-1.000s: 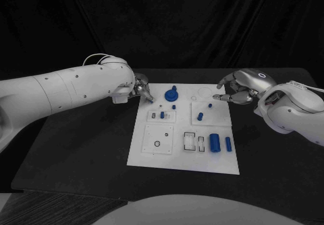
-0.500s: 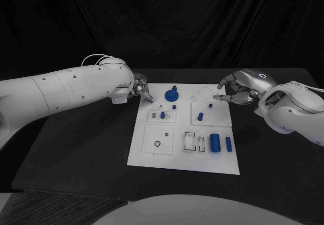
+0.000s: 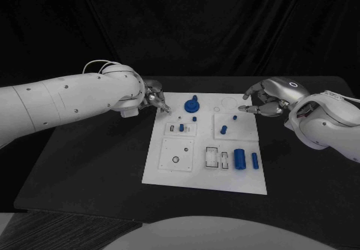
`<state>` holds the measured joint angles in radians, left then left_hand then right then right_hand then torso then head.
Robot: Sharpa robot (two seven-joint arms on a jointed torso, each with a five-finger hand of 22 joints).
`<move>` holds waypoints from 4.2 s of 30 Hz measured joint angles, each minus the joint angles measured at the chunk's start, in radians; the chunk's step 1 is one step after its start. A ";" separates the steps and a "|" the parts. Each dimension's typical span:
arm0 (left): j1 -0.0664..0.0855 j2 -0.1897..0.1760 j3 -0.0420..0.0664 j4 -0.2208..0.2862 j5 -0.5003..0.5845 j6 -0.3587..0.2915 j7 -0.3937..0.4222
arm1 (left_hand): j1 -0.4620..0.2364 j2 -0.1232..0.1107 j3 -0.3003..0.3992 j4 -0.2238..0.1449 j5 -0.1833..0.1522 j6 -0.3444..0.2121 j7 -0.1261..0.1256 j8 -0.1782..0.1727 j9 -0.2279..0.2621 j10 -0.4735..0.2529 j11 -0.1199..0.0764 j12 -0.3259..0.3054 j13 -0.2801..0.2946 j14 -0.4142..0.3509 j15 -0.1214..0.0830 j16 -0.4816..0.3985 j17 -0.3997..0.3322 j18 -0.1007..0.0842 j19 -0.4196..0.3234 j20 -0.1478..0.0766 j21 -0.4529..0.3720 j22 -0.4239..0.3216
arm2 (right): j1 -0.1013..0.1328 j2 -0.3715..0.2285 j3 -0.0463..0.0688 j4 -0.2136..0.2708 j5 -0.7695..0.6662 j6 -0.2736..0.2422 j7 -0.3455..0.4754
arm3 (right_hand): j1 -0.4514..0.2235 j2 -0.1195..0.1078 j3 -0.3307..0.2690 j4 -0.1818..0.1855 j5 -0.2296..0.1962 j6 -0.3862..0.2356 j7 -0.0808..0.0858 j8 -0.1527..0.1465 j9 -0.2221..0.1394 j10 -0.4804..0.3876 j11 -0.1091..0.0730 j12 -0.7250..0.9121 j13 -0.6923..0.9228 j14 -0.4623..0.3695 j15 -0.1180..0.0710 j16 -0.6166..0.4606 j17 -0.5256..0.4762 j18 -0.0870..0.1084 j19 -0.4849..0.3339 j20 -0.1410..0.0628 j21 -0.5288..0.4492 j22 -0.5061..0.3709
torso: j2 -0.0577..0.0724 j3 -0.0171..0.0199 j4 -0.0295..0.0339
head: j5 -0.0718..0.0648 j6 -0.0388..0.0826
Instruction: Assemble the parts on the task board
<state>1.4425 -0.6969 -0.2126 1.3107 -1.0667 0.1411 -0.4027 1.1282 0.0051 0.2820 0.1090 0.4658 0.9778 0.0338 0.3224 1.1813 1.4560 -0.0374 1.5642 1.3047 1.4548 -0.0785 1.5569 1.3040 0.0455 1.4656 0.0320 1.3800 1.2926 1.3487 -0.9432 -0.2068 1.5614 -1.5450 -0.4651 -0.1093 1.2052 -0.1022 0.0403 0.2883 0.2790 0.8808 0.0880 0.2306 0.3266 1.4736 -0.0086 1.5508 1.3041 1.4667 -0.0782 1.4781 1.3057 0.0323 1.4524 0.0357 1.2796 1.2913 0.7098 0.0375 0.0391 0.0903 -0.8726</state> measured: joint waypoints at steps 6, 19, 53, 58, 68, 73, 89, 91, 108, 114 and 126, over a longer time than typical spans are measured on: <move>0.010 -0.038 0.000 0.050 0.011 -0.005 -0.015 | -0.012 -0.012 0.009 0.008 0.000 0.005 -0.005 0.000 0.002 0.000 0.000 0.000 0.000 0.000 0.000 0.000 0.000 0.000 0.000 0.000 0.000 0.000 | 0.000 0.001 0.000 0.000 0.000 0.003 -0.002 | 0.000 0.000 0.000 0.000 0.000 0.000 0.000 0.000 -0.002 0.000 0.000 0.000 0.000 0.000 0.000 0.000 0.000 0.000 0.000 0.000 0.000 0.000 | -0.001 0.0010 0.0006 | 0.000 0.000; 0.012 -0.084 0.000 0.139 0.058 0.031 -0.054 | -0.024 -0.023 0.029 0.007 0.000 0.016 -0.006 0.001 0.008 0.000 0.000 0.000 0.000 0.000 0.000 0.000 0.000 0.000 0.000 0.000 -0.011 0.000 | -0.003 0.002 0.000 -0.003 0.000 0.014 -0.005 | 0.000 0.000 0.000 0.000 0.000 0.000 0.000 0.000 -0.002 0.000 0.000 0.000 0.000 0.000 0.000 0.000 0.000 0.000 0.000 0.000 0.000 0.000 | -0.002 0.0023 0.0020 | 0.001 0.000; -0.016 -0.062 -0.001 0.157 0.143 0.014 -0.095 | -0.074 -0.015 0.074 0.013 -0.002 0.023 -0.012 0.001 0.015 0.000 0.000 0.000 0.000 0.000 0.000 0.000 0.000 0.000 0.000 0.000 -0.023 0.000 | -0.006 0.007 0.000 -0.001 0.005 0.005 0.006 | 0.016 0.016 0.012 -0.012 0.069 0.000 0.000 0.000 -0.004 0.000 0.000 0.000 0.000 0.000 0.000 0.000 0.000 0.000 0.000 0.000 0.000 0.000 | 0.000 0.0015 0.0020 | 0.008 0.000; -0.019 -0.068 -0.001 0.165 0.147 0.009 -0.098 | -0.074 -0.015 0.074 0.013 -0.002 0.023 -0.012 0.000 0.015 0.000 0.000 0.000 0.000 0.000 0.000 0.000 0.000 0.000 0.000 0.000 -0.023 0.000 | -0.006 0.004 0.000 0.003 0.008 -0.007 0.012 | 0.016 0.016 0.012 -0.012 0.073 0.000 0.000 0.000 -0.005 0.000 0.000 0.000 0.000 0.000 0.000 0.000 0.000 0.000 0.000 0.000 0.000 0.000 | -0.001 0.0018 0.0026 | 0.011 0.000; -0.028 -0.070 -0.001 0.167 0.150 0.001 -0.103 | -0.074 -0.015 0.074 0.013 -0.002 0.023 -0.012 0.000 0.014 0.000 0.000 0.000 0.000 0.000 0.000 0.000 0.000 0.000 0.000 0.000 -0.023 0.000 | -0.007 0.003 0.000 0.005 0.011 -0.029 0.025 | 0.016 0.016 0.012 -0.012 0.073 0.000 0.000 0.007 -0.007 0.000 0.000 0.000 0.000 0.000 0.000 0.000 0.000 0.000 0.000 0.000 0.000 0.000 | -0.001 0.0010 0.0022 | 0.015 0.000; -0.033 -0.064 -0.001 0.159 0.151 -0.001 -0.103 | -0.074 -0.015 0.075 0.013 -0.002 0.023 -0.012 0.000 0.014 0.000 0.000 0.000 0.000 0.000 0.000 0.000 0.000 0.000 0.000 0.000 -0.023 0.000 | -0.007 0.003 0.000 0.005 0.012 -0.035 0.030 | 0.016 0.016 0.012 -0.012 0.073 0.000 0.000 0.007 -0.007 0.000 0.000 0.000 0.000 0.000 0.000 0.000 0.000 0.000 0.000 0.000 0.000 0.000 | 0.000 0.0009 0.0031 | 0.014 0.000; -0.057 -0.046 0.000 0.121 0.153 -0.001 -0.100 | -0.074 -0.015 0.075 0.013 -0.002 0.023 -0.012 -0.001 0.014 0.000 0.000 0.000 0.000 0.000 0.000 0.000 0.000 0.000 -0.001 0.000 -0.035 0.000 | -0.007 0.001 0.000 0.005 0.016 -0.045 0.037 | 0.028 0.028 0.012 -0.012 0.074 0.000 0.000 0.007 -0.007 0.000 0.000 0.000 0.000 0.006 0.006 0.000 0.000 0.000 0.000 0.000 0.000 0.000 | 0.000 0.0013 0.0024 | 0.013 0.000; -0.058 -0.045 0.000 0.119 0.153 -0.001 -0.099 | -0.074 -0.015 0.075 0.013 -0.002 0.023 -0.012 -0.001 0.014 0.000 0.000 0.000 0.000 0.000 0.000 0.000 0.000 0.000 -0.001 0.000 -0.035 0.000 | -0.007 0.001 0.000 0.005 0.016 -0.045 0.037 | 0.028 0.028 0.012 -0.012 0.074 0.000 0.000 0.007 -0.007 0.000 0.000 0.000 0.000 0.006 0.006 0.000 0.000 0.000 0.000 0.000 0.000 0.000 | 0.000 0.0013 0.0020 | 0.014 0.000; -0.062 -0.045 0.000 0.116 0.154 -0.004 -0.077 | -0.074 -0.015 0.084 0.004 -0.002 0.023 -0.012 -0.001 0.013 0.000 0.000 0.000 0.000 0.000 0.000 0.000 0.000 0.000 -0.001 0.000 -0.035 0.000 | -0.008 0.002 0.000 0.003 0.017 -0.045 0.037 | 0.028 0.028 0.012 -0.012 0.074 0.000 0.000 0.007 -0.009 0.000 0.000 0.000 0.000 0.006 0.006 0.000 0.000 0.000 0.000 0.000 0.000 0.000 | 0.000 0.0013 0.0023 | 0.012 0.000; -0.062 -0.053 -0.001 0.126 0.152 -0.016 -0.057 | -0.074 -0.016 0.093 -0.006 -0.002 0.022 -0.012 -0.001 0.013 0.002 0.002 0.000 0.000 0.000 0.000 0.000 0.000 0.000 -0.001 0.000 -0.035 0.000 | -0.009 0.002 0.000 0.002 0.017 -0.045 0.037 | 0.028 0.028 0.012 -0.012 0.074 0.000 0.000 0.007 -0.010 0.000 0.000 0.000 0.000 0.006 0.006 0.000 0.000 0.000 0.000 0.000 0.000 0.000 | 0.000 0.0013 0.0025 | 0.011 0.000; -0.063 -0.085 0.000 0.158 0.120 -0.060 -0.019 | -0.074 -0.016 0.097 -0.009 -0.001 0.016 0.002 -0.001 0.012 0.002 0.002 0.000 0.000 0.000 0.000 0.000 0.000 0.000 -0.001 0.000 -0.035 0.000 | -0.010 0.000 0.000 0.002 0.017 -0.043 0.036 | 0.028 0.028 0.012 -0.012 0.074 0.000 0.000 0.007 -0.010 0.000 0.000 0.000 0.000 0.006 0.006 0.000 0.000 0.000 0.000 0.000 0.000 0.000 | -0.001 0.0012 0.0027 | 0.007 0.000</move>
<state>1.3799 -0.7820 -0.2130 1.4683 -0.9465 0.0815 -0.4213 1.0544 -0.0105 0.3786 0.1004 0.4647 0.9941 0.0358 0.3212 1.1935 1.4579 -0.0356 1.5642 1.3047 1.4549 -0.0785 1.5569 1.3040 0.0456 1.4647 0.0323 1.3450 1.2927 1.3390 -0.9429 -0.2068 1.5638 -1.5276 -0.5085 -0.0730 1.2330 -0.0747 0.0527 0.2760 0.3526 0.8811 0.0880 0.2373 0.3164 1.4736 -0.0086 1.5508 1.3041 1.4727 -0.0720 1.4781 1.3057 0.0323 1.4524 0.0357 1.2796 1.2913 0.7093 0.0387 0.0418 0.0973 -0.8726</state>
